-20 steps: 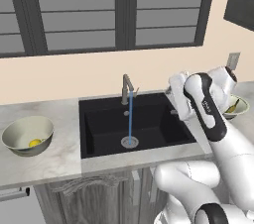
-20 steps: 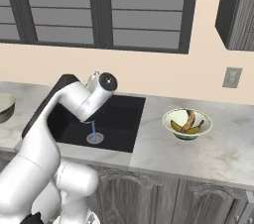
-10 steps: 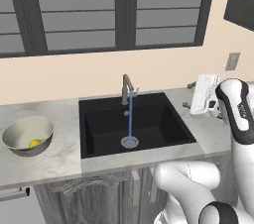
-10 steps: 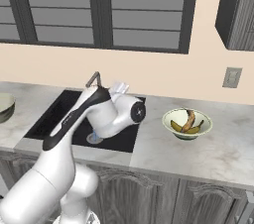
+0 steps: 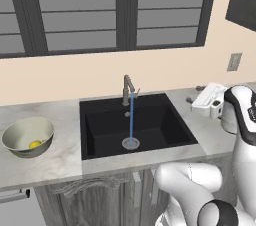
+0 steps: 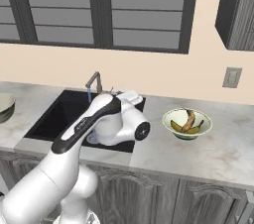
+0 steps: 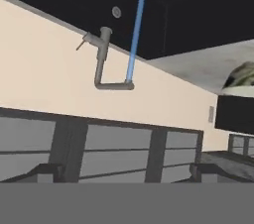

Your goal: Pick the bananas from the sink and place them in one bowl. Place the lemon in the other bowl. Then turn off the sink faucet.

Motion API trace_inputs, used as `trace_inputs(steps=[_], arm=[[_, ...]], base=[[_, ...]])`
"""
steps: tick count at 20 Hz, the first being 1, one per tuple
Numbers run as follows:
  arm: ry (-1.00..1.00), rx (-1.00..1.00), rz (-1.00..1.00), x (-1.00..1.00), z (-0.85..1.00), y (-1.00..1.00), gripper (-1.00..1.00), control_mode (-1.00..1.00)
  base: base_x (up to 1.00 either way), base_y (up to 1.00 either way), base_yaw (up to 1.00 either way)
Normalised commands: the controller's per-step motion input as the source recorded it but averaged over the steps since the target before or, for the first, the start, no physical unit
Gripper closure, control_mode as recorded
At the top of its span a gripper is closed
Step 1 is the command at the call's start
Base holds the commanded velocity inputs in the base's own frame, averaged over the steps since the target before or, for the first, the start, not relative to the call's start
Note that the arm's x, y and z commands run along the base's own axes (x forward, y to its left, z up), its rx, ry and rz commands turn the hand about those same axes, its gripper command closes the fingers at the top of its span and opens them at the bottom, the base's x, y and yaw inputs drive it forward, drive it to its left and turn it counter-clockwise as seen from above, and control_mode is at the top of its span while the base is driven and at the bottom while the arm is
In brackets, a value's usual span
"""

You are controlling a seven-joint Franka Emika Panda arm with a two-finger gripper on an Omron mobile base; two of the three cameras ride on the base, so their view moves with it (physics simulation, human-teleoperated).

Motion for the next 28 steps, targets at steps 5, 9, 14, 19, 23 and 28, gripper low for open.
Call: trace_inputs(steps=[5,9,14,19,23,28], arm=[[0.04,0.10,-0.11,0.13,0.00,0.10,-1.00,-1.00],[0.00,0.00,-0.04,0.30,-0.08,0.09,-1.00,-1.00],[-0.02,0.00,-0.01,0.35,-0.16,0.03,-1.00,-1.00],[0.00,0.00,0.00,0.41,-0.19,0.00,-1.00,-1.00],[0.00,0.00,0.00,0.43,-0.13,0.00,-1.00,-1.00],[0.00,0.00,0.00,0.42,-0.12,0.00,-1.00,-1.00]], base=[[0.00,0.00,0.00],[0.00,0.00,0.00],[0.00,0.00,0.00],[0.00,0.00,0.00],[0.00,0.00,0.00],[0.00,0.00,0.00]])
